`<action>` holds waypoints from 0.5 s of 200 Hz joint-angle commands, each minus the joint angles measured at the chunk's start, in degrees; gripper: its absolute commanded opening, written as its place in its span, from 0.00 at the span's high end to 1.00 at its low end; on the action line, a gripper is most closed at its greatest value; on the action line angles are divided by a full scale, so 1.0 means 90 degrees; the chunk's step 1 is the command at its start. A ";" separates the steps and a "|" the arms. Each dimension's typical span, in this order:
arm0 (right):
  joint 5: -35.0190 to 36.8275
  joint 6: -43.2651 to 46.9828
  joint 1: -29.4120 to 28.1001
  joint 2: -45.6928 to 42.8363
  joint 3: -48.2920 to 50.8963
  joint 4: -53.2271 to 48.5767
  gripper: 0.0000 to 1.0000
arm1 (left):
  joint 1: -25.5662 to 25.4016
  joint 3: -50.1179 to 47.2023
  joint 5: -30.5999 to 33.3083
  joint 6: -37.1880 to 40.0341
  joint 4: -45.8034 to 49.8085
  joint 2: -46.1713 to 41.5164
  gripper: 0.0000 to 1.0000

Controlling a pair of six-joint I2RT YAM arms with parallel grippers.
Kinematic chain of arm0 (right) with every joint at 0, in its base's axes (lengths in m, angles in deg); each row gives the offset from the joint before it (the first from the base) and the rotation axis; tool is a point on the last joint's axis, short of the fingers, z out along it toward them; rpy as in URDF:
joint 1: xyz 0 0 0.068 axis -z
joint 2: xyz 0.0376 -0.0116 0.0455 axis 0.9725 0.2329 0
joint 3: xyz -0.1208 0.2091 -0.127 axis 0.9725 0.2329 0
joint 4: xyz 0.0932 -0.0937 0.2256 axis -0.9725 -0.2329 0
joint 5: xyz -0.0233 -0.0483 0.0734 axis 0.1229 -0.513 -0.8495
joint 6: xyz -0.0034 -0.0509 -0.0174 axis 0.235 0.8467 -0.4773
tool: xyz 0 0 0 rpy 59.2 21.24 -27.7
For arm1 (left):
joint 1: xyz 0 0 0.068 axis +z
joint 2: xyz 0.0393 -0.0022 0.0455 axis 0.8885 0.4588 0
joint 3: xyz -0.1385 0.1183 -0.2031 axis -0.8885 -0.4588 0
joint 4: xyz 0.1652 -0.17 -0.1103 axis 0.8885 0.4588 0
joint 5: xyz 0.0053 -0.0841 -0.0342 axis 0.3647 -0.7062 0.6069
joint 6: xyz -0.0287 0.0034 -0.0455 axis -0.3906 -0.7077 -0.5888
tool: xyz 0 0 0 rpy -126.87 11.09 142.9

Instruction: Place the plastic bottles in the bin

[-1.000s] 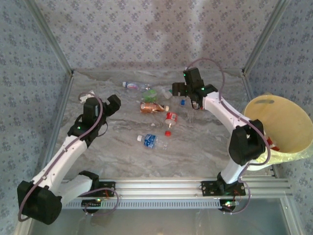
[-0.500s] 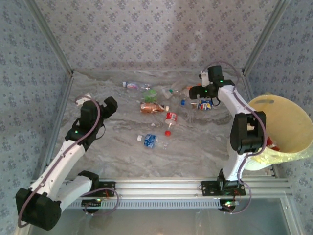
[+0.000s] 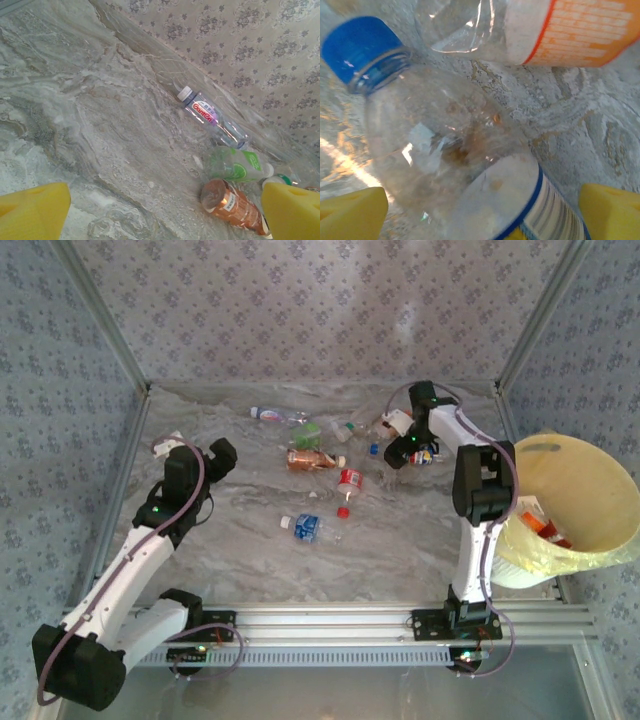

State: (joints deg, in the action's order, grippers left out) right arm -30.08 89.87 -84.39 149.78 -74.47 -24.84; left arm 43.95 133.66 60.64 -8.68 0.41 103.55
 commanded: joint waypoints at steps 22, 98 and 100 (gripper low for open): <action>0.0557 0.0913 -0.0320 0.0456 -0.0353 -0.0454 0.01 | 0.0059 0.0029 0.0177 0.0159 0.0030 0.0095 0.02; 0.0856 0.0578 -0.0701 -0.0062 0.0321 0.0202 0.38 | 0.0071 0.0026 0.0043 0.0169 -0.0068 0.0267 0.02; 0.0853 0.0550 -0.0702 -0.0087 0.0330 0.0196 0.39 | 0.0076 0.0013 0.0039 0.0165 -0.0072 0.0265 0.02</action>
State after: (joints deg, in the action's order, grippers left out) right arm -23.55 95.32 -90.31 151.83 -72.59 -22.20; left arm 43.99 133.66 61.07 -8.02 0.56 106.31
